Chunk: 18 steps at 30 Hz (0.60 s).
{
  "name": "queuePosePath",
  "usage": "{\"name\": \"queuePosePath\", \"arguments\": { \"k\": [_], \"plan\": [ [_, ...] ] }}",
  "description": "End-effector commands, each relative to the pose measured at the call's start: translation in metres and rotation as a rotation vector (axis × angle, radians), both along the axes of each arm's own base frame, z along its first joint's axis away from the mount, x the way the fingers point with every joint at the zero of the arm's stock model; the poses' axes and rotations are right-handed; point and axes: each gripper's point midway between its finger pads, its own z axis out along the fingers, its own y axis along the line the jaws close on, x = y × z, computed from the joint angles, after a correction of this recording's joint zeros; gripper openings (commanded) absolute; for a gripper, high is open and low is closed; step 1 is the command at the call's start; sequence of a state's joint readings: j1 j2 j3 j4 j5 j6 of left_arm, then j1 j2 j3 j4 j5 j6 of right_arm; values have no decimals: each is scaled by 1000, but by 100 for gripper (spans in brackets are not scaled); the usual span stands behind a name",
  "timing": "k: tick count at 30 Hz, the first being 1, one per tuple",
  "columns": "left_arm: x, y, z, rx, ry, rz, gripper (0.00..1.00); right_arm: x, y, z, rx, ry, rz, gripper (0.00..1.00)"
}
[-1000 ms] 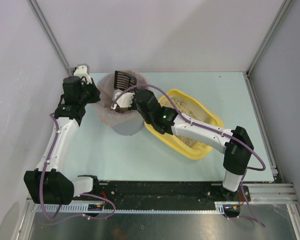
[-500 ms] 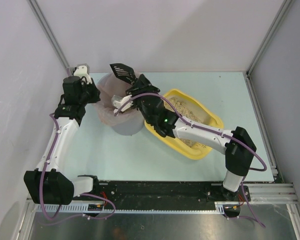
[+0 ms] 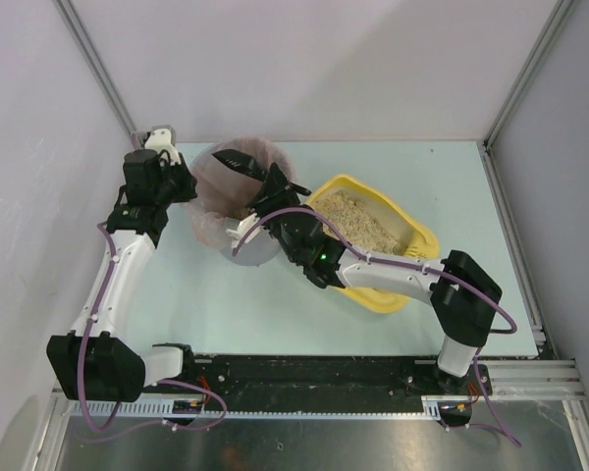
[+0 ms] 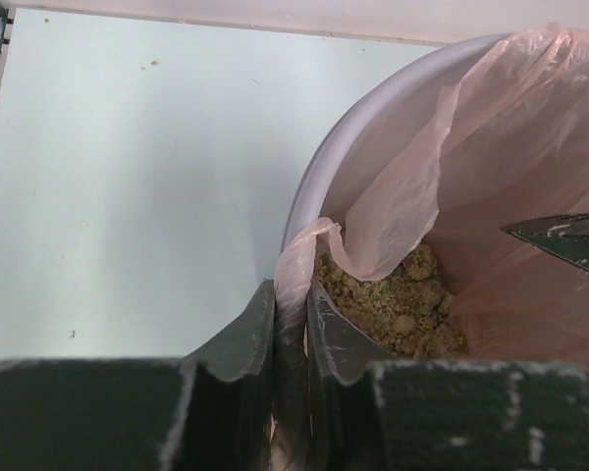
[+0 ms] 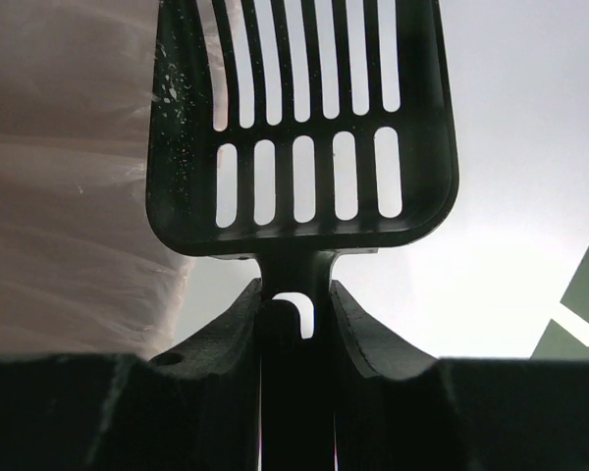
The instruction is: Clean the litter box
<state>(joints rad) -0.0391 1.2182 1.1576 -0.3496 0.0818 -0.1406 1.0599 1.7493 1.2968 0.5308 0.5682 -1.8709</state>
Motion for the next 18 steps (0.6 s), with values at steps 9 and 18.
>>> {"name": "queuePosePath", "arguments": {
  "k": [9,18],
  "plan": [
    [-17,-33,18,-37,-34,-149,25,-30,-31,78,510,57,118,0],
    [-21,-25,30,-9,-72,-118,91,-43,-70,57,967,557,165,0]
  ]
}}
